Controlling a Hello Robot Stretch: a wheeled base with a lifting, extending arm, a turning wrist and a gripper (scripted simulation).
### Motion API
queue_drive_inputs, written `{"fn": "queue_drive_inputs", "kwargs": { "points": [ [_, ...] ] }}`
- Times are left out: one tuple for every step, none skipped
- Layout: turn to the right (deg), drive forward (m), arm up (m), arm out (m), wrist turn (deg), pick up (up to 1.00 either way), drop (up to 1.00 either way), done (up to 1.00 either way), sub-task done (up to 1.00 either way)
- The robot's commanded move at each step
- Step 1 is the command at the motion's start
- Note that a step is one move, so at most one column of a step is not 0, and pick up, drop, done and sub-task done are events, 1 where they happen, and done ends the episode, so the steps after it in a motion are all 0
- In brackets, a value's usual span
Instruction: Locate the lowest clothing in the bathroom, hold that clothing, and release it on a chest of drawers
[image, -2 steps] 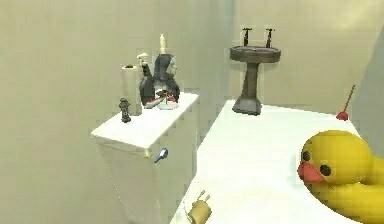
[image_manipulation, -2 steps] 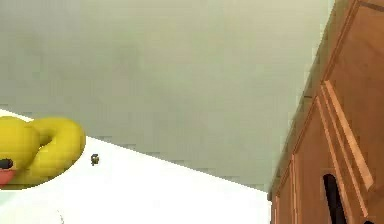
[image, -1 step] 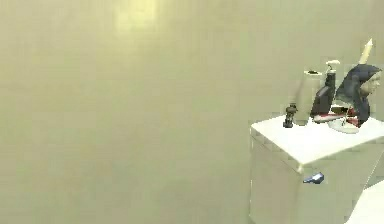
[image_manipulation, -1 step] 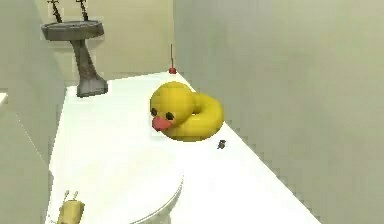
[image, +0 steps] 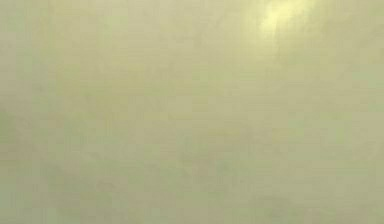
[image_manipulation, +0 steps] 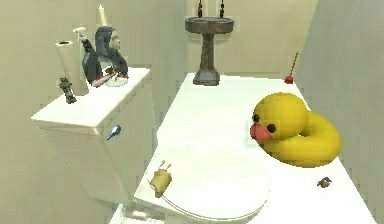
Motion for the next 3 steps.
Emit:
{"fn": "queue_drive_inputs", "kwargs": {
  "points": [
    [0.0,0.0,0.5,0.0,0.0,0.0,0.0,0.0,0.0],
    [0.0,0.0,0.18,0.0,0.0,0.0,0.0,0.0,0.0],
    [0.0,0.0,0.0,0.32,0.0,0.0,0.0,0.0,0.0]
  ]
}}
